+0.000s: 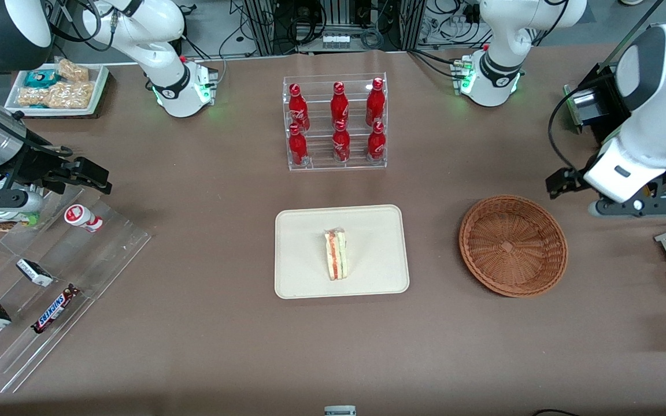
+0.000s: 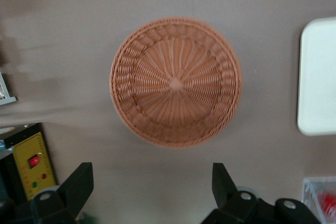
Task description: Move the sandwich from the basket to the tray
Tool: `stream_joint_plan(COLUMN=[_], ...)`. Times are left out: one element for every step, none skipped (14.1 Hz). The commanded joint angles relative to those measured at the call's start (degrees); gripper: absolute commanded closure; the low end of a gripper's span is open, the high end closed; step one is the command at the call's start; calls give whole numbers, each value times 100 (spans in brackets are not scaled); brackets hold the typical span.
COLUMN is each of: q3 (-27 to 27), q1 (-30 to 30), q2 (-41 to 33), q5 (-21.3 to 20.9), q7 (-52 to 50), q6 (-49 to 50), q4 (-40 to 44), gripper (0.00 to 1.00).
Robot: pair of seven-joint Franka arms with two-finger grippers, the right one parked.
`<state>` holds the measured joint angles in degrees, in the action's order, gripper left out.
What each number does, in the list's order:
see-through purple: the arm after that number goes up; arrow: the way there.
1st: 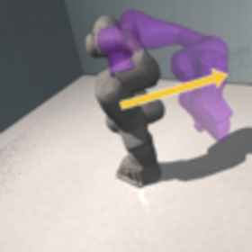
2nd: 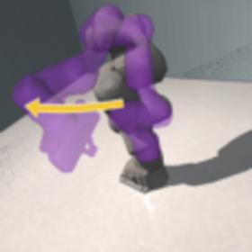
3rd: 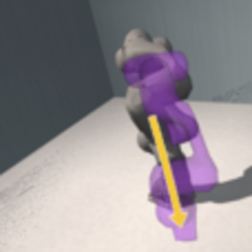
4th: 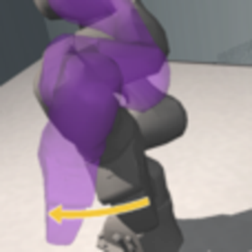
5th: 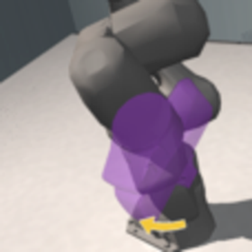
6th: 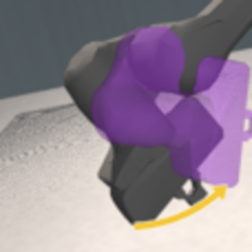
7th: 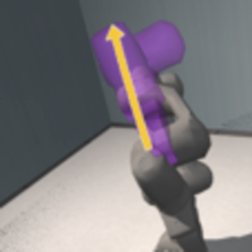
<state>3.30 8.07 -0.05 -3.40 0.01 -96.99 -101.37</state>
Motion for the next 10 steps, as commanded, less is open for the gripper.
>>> stream_joint_plan(q3=[-102, -102, -84, -84, -67, -66, -66, -66, -66, -66], q1=[-419, -525, -543, -569, -578, -587, -605, -640, -640, -640], q2=[-285, -250, -215, -180, -154, -127, -110, -127, -136, -136], q5=[383, 454, 446, 428, 454, 463, 463, 472, 481, 472], q7=[700, 841, 1008, 1105, 1123, 1124, 1115, 1089, 1062, 1062], q6=[207, 207, 198, 190, 163, 172, 198, 207, 251, 312], q4=[203, 423, 582, 670, 741, 846, 916, 917, 908, 908], gripper=[0, 0, 0, 0, 0, 0, 0, 0, 0, 0])
